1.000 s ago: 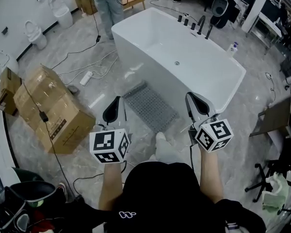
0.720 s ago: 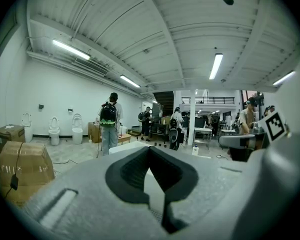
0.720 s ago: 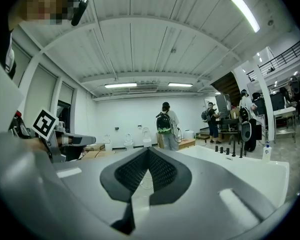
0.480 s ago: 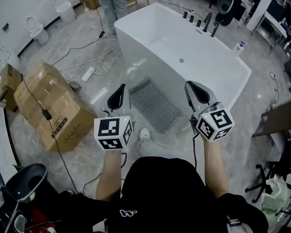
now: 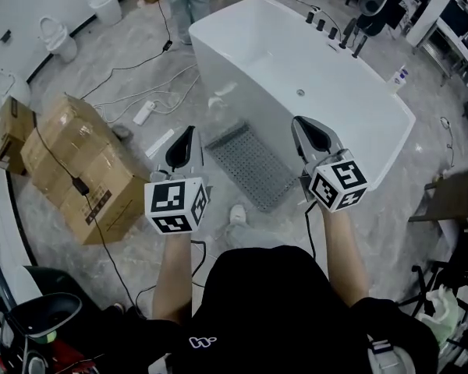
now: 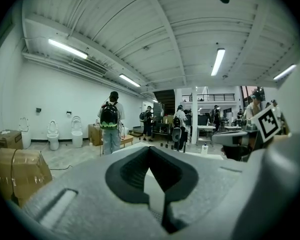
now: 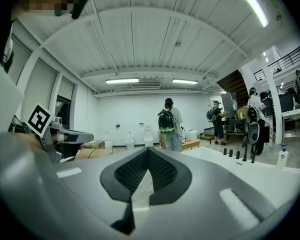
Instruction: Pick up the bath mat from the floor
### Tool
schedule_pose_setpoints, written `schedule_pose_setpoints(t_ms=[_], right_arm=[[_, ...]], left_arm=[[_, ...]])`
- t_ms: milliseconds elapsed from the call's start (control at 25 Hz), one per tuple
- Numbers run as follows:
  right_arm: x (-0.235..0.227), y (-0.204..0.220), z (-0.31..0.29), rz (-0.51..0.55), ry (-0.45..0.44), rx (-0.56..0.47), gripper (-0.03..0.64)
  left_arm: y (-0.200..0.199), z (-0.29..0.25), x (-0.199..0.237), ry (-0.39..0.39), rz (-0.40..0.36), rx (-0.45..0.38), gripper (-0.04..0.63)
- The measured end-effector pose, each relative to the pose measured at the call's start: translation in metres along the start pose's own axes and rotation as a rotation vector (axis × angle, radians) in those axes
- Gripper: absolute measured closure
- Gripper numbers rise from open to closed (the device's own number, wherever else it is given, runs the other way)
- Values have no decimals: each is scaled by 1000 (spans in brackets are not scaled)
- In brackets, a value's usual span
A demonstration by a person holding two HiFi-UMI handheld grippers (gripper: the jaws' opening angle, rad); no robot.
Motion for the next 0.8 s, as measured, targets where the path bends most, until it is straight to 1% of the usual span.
schedule_pose_setpoints(t_ms=[120,280,360,440,520,600,720,800], right_arm=[[2,-1,-39,7,-27,23,611],[-13,0,-69,-15,-41,44,611],[-16,-3,-85,-31,-49,27,611],[-14,-6,-103,-63,-76,-21,611],[-13,-9,-122,-100,-119,-75,611],[-17,-9,-137,-114,-141,-95,611],[-28,-12,-157,-121,-130,-96,611],[-31,-16,-164,-121,-110,-100,611]], left_arm=[[-3,-13,33,-34,8,12,597],[-7,-31,49,-63,15,35,597],[-12,-41,60,-71,8,44,597],[-14,-51,78,-85,2,60,597],[-15,-60,100,-112,15,80,597],[-16,-67,114,-127,22,93,597],[-25,-81,126,-127,-6,104,597],[-28,-91,133,-113,-14,106,597]])
Point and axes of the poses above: the fingertips, and each gripper's own axes: z backward along the fingers, x to its left, y out of its underside, the point moved 5 cm from there along z, backward along the fingers, and after that the axes turned 5 degrees about x, right-handed, at the moved point
